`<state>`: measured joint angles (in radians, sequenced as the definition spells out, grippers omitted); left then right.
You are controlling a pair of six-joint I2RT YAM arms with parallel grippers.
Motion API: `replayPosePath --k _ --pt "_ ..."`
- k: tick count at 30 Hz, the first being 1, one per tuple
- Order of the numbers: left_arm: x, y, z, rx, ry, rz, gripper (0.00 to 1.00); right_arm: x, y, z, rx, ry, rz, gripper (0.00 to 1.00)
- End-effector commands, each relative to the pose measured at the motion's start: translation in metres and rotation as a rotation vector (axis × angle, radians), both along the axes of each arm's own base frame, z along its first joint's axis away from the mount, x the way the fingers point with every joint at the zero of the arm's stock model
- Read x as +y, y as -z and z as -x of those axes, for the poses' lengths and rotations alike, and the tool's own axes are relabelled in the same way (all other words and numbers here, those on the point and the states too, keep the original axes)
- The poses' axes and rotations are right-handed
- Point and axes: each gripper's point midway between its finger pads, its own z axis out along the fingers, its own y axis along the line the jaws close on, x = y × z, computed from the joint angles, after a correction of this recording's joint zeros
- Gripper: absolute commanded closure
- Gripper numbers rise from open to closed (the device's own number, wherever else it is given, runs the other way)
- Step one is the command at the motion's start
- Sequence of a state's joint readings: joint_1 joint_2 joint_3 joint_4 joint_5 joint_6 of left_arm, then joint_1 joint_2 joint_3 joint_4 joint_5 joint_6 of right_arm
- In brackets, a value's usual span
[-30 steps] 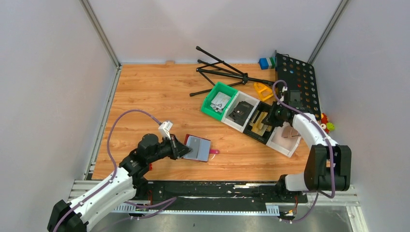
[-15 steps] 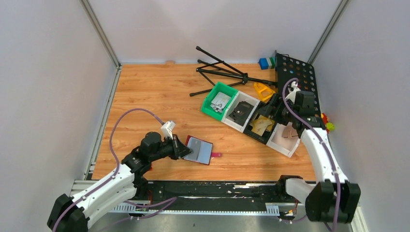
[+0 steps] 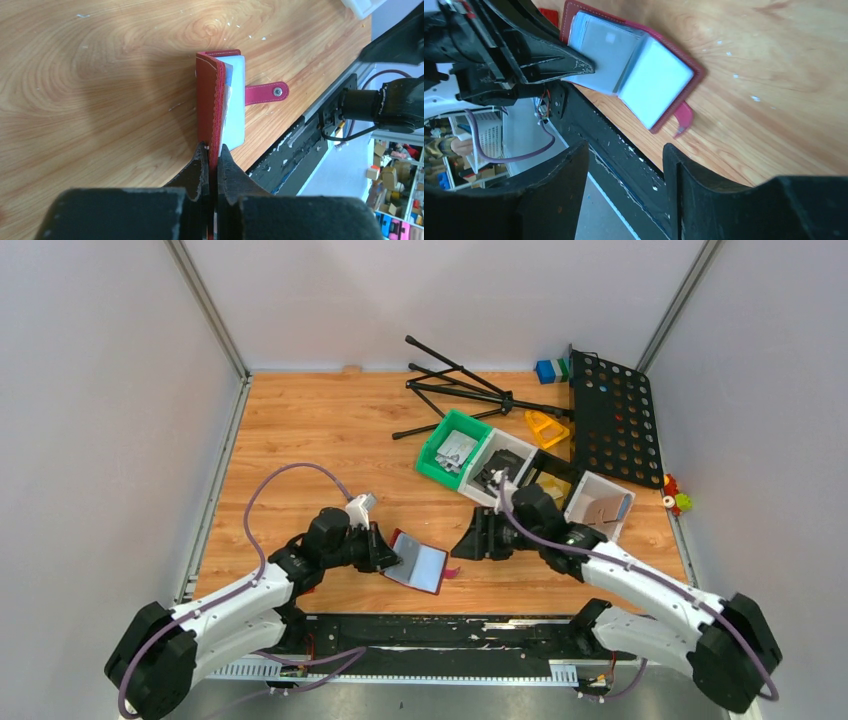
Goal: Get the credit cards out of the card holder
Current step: Place the credit card in the storage box, then place the card holder at the center of the board.
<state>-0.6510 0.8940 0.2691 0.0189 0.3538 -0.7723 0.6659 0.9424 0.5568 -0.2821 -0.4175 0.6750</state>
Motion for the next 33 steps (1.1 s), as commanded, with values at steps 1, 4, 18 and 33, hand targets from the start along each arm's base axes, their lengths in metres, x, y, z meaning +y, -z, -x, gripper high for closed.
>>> replayPosePath --k 1,4,18,33 --pt "-0.014 -0.024 -0.005 -0.078 0.041 0.073 0.83 0.042 -0.005 -0.007 -0.021 0.013 -0.045 0.45" --pt "-0.013 -0.024 -0.003 -0.082 0.039 0.079 0.7 0.063 0.009 -0.001 -0.002 -0.028 -0.006 0.47" --pt "-0.014 -0.016 0.002 -0.049 0.08 0.047 0.74 0.085 0.061 -0.007 0.07 -0.056 0.115 0.61" --pt "-0.02 -0.027 0.004 -0.064 0.117 0.072 0.76 0.08 0.096 -0.004 0.122 -0.058 0.201 0.75"
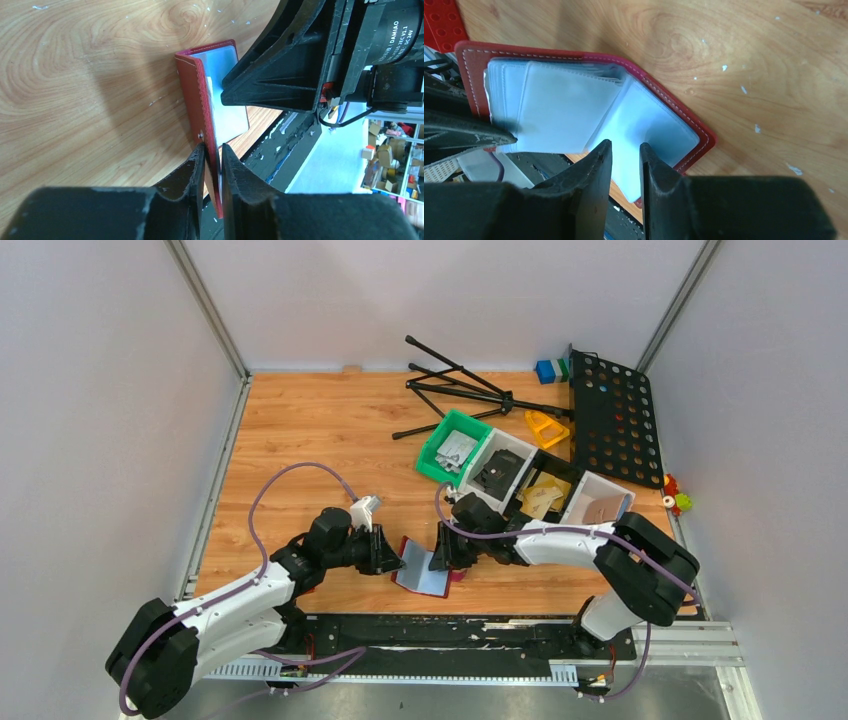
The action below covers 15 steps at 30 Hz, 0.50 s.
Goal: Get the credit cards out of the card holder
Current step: Place the card holder at the center of the board.
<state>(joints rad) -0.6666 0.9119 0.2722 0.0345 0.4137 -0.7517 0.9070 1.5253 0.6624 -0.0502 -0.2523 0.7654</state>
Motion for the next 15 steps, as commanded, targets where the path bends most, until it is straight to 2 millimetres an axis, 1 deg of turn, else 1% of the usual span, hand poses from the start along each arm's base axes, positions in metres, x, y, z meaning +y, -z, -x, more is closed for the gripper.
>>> replayPosePath --k 1,3,6,8,11,15 --pt "-0.012 -0.024 -0.007 -0.063 0.041 0.053 0.77 0.012 -0.007 -0.009 -0.037 -0.004 -0.03 0.75" --pt "-0.013 -0.023 -0.006 -0.056 0.047 0.054 0.82 0.012 -0.007 -0.008 -0.038 -0.004 -0.028 0.76" --pt "-0.018 -0.029 -0.004 -0.064 0.069 0.083 0.94 0.011 -0.005 -0.008 -0.04 -0.004 -0.023 0.76" --pt "-0.022 -0.033 -0.001 -0.072 0.088 0.099 1.0 0.009 -0.001 -0.007 -0.044 -0.003 -0.011 0.76" --pt "-0.027 -0.036 0.002 -0.077 0.109 0.108 1.0 0.005 0.009 -0.005 -0.033 -0.002 0.017 0.77" --pt "-0.035 -0.039 0.009 -0.079 0.143 0.128 1.0 0.007 0.013 -0.007 -0.042 0.007 -0.002 0.78"
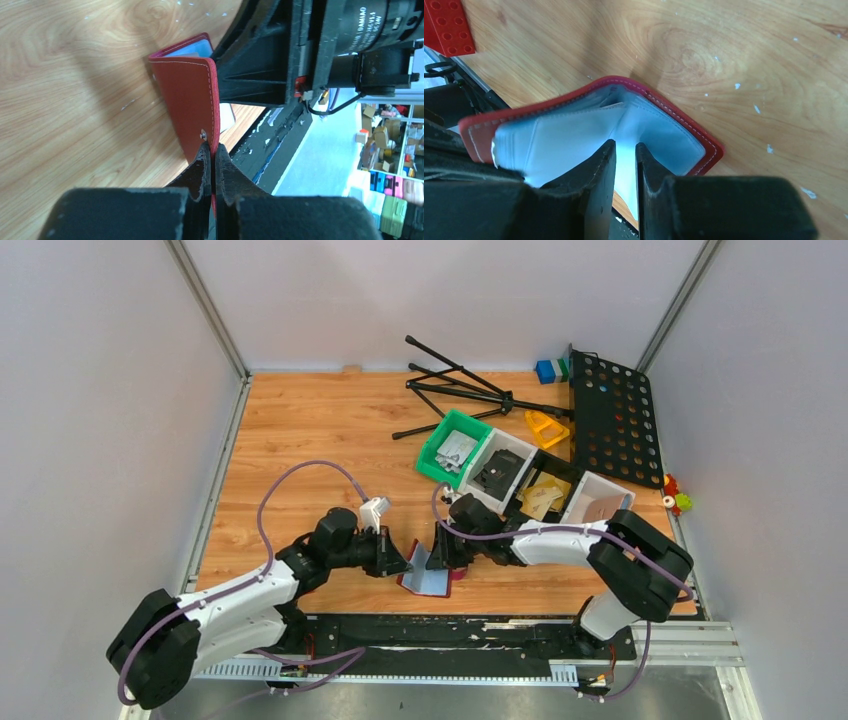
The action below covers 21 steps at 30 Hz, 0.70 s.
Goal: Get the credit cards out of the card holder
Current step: Place the card holder at the center of the board.
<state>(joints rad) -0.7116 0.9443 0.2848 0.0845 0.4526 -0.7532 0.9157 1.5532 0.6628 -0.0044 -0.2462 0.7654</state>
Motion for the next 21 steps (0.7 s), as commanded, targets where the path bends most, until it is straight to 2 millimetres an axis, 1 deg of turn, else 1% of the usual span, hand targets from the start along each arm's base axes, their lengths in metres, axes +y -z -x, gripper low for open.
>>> replayPosePath --k 1,6,9,11,13,15,17,19,21 --pt "-0.023 -0.032 0.0 -0.068 0.073 0.095 1.0 0.002 0.009 -0.004 -0.029 0.011 0.003 0.79" --pt "-0.024 -0.018 0.0 -0.037 0.07 0.059 1.0 -0.001 0.0 -0.005 -0.058 0.027 -0.023 0.79" --pt "-0.016 -0.011 -0.007 -0.039 0.012 0.006 1.0 -0.009 -0.01 -0.005 -0.086 0.047 -0.02 0.75" --pt "-0.012 -0.01 -0.011 -0.047 -0.025 -0.006 1.0 -0.013 -0.019 -0.004 -0.111 0.055 -0.043 0.68" --pt "-0.012 -0.012 -0.013 -0.048 -0.042 0.004 1.0 -0.014 -0.031 0.0 -0.13 0.052 -0.1 0.57" --pt "-0.012 -0.013 -0.012 -0.039 -0.043 0.01 1.0 -0.01 -0.042 0.005 -0.132 0.037 -0.161 0.45" --pt "-0.013 -0.013 -0.011 -0.035 -0.036 0.012 1.0 -0.004 -0.047 0.009 -0.128 0.019 -0.191 0.35" --pt "-0.013 -0.012 -0.01 -0.028 -0.034 0.012 1.0 0.001 -0.047 0.01 -0.121 0.008 -0.195 0.3" --pt "-0.015 -0.012 -0.009 -0.025 -0.027 0.023 1.0 0.009 -0.049 0.01 -0.117 -0.001 -0.21 0.28"
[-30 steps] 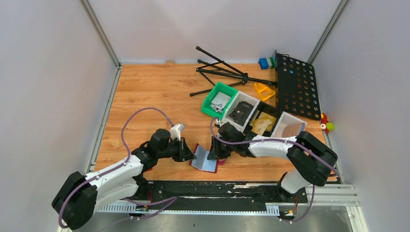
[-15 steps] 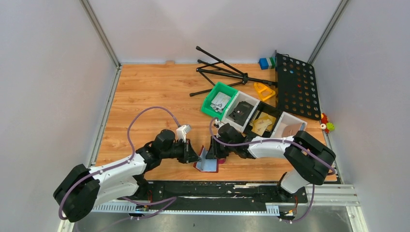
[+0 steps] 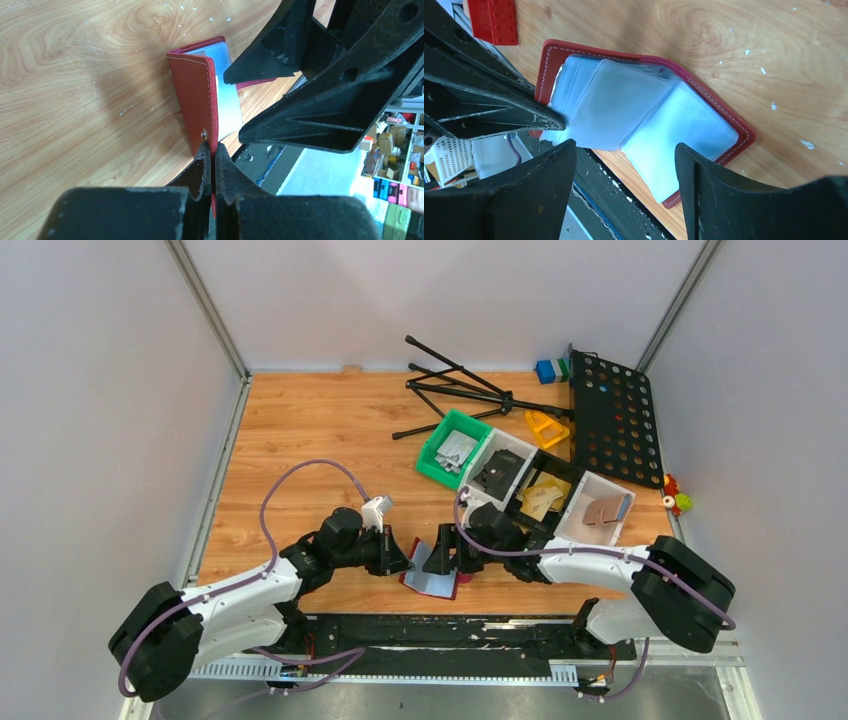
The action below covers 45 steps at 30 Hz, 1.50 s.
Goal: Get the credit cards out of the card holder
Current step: Place the card holder at the center of the board, then remove the credit card from the card holder.
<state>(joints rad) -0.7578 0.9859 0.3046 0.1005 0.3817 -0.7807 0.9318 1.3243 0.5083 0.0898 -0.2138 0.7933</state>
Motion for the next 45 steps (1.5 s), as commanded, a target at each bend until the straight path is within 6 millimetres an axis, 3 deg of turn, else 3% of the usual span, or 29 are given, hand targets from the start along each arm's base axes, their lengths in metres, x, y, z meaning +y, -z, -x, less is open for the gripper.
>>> replayPosePath --k 1,11,15,22,28,38,45 --pt "-0.009 -0.015 -0.004 -0.024 0.004 0.051 1.0 0.025 -0.017 -0.002 -0.015 -0.031 -0.084 0.27" --pt "-0.008 -0.015 0.0 -0.019 0.021 0.055 1.0 0.04 -0.017 -0.012 -0.001 0.005 -0.109 0.23" --pt "-0.008 -0.014 0.0 -0.019 0.023 0.055 1.0 0.035 -0.019 -0.018 -0.008 0.066 -0.104 0.18" --pt "-0.009 -0.014 0.001 -0.019 0.028 0.061 1.0 0.032 -0.02 -0.025 -0.005 0.109 -0.087 0.21" --pt "-0.009 -0.015 0.001 -0.023 0.036 0.059 1.0 0.034 -0.01 -0.023 0.027 0.1 -0.055 0.32" --pt "-0.003 -0.012 -0.002 -0.034 0.006 0.027 1.0 0.014 -0.001 -0.021 0.022 0.14 0.02 0.64" --pt "-0.002 -0.011 -0.002 -0.032 0.002 0.017 1.0 -0.003 0.009 -0.014 0.022 0.141 0.085 0.68"
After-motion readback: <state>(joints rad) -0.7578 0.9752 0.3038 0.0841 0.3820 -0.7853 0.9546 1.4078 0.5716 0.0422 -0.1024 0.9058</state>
